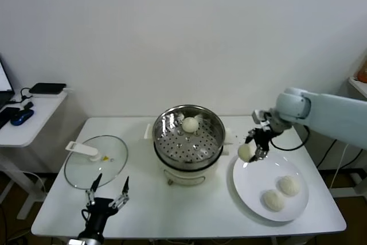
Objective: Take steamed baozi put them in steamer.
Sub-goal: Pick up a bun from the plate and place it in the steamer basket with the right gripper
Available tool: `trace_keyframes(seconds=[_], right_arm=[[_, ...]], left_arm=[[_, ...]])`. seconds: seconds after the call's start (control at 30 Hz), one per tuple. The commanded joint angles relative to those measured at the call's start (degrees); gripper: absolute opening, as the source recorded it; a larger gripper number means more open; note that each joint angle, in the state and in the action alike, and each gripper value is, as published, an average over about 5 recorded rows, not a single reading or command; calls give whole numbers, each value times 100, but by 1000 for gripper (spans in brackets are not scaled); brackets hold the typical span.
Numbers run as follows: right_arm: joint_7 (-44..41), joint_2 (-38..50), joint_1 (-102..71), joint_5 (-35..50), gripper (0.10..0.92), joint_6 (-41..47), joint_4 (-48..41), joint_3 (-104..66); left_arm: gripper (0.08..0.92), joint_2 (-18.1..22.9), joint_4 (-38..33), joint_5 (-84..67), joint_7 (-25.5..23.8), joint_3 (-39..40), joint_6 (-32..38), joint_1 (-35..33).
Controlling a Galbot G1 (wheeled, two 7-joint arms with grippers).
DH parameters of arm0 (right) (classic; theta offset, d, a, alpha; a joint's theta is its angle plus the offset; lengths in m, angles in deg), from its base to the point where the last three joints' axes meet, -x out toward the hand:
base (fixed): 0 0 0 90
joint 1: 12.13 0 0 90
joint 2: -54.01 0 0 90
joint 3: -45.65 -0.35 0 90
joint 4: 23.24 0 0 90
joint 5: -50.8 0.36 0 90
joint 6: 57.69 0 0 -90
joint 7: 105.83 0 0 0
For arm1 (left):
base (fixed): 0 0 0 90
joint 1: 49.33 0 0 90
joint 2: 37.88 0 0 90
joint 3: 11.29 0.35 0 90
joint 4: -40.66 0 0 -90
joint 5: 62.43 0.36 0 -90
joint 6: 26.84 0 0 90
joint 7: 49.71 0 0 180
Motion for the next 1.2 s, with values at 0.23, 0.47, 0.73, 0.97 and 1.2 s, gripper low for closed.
trace_keyframes(seconds=[0.23,0.47,0.73,0.97,1.2], right_arm=[[-154,-1679,1534,1499,696,-53,-484,369],[-105,-2845,807,1357,696,35,-1348,-184],[-64,-3637,-27,999,697,102,-2297,-600],[23,-3773,-634,668,696,183,-2556,-812],[87,-3803,-1060,415,696,239,-2604,-924]], left_arm=[[823,-21,2,38,-3,47,36,37],[823,-59,-17,87,13,63,76,60],[823,-76,-24,71,16,17,79,55],[823,-93,-20,40,20,-35,78,56],[823,-86,-1,33,26,-36,81,50]])
